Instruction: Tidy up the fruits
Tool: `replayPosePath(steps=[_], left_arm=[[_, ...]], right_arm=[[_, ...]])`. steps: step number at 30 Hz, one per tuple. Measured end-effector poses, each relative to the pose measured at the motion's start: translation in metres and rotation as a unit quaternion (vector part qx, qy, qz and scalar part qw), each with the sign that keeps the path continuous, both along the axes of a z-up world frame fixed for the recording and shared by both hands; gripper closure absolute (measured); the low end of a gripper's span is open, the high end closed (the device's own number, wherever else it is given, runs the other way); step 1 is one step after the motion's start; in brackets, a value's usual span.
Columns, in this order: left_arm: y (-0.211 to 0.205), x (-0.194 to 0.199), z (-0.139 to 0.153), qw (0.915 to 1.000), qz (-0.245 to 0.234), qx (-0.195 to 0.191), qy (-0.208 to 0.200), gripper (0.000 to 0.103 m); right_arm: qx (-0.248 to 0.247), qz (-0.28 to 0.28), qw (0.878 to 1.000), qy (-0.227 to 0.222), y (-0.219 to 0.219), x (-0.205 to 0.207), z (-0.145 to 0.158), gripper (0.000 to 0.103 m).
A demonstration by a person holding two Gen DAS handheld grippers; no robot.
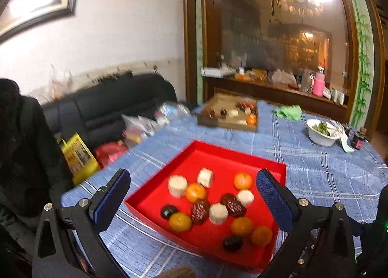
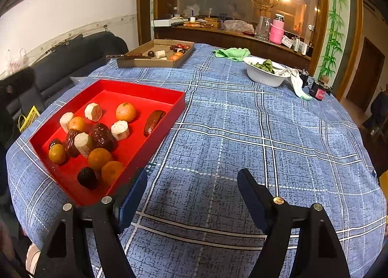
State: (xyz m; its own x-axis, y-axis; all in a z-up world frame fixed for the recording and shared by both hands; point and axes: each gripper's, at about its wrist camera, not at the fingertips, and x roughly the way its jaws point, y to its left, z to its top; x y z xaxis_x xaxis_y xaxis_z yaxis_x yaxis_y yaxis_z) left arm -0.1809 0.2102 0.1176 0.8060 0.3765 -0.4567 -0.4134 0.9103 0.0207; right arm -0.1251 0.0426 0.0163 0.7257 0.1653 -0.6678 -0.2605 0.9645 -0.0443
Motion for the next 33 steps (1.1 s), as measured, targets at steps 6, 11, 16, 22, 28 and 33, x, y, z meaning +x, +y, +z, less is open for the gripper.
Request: replayPosePath(steps=[6, 11, 16, 22, 28, 33], left_arm=[[0.006, 0.008, -0.013, 0.9996, 0.003, -0.008, 0.026, 0.0], [0.012, 0.018, -0.029, 0.9985, -0.006, -0.026, 0.048, 0.0], [0.02, 0.028, -0.044, 0.994, -0.03, -0.065, 0.082, 0.0], [0.029, 0.033, -0.057, 0.9893, -0.032, -0.096, 0.105, 0.0], [0.032, 0.035, -0.06, 0.9888, -0.032, -0.1, 0.106, 0.0], [0.038, 0.035, -0.06, 0.9893, -0.027, -0.105, 0.097, 0.0]], right_arm=[[-0.004, 0.018, 1.0, -0.012, 0.011, -0.003, 0.002, 0.015], [-0.006, 0.027, 0.999, -0.031, 0.02, -0.011, 0.006, 0.014], [-0.008, 0.027, 0.999, -0.045, 0.026, -0.015, 0.013, 0.012], [-0.008, 0.035, 0.999, -0.036, 0.034, -0.012, 0.008, 0.012], [-0.013, 0.048, 0.998, -0.032, 0.042, -0.014, 0.003, 0.012], [-0.016, 0.06, 0.997, -0.039, 0.048, -0.017, 0.003, 0.012]])
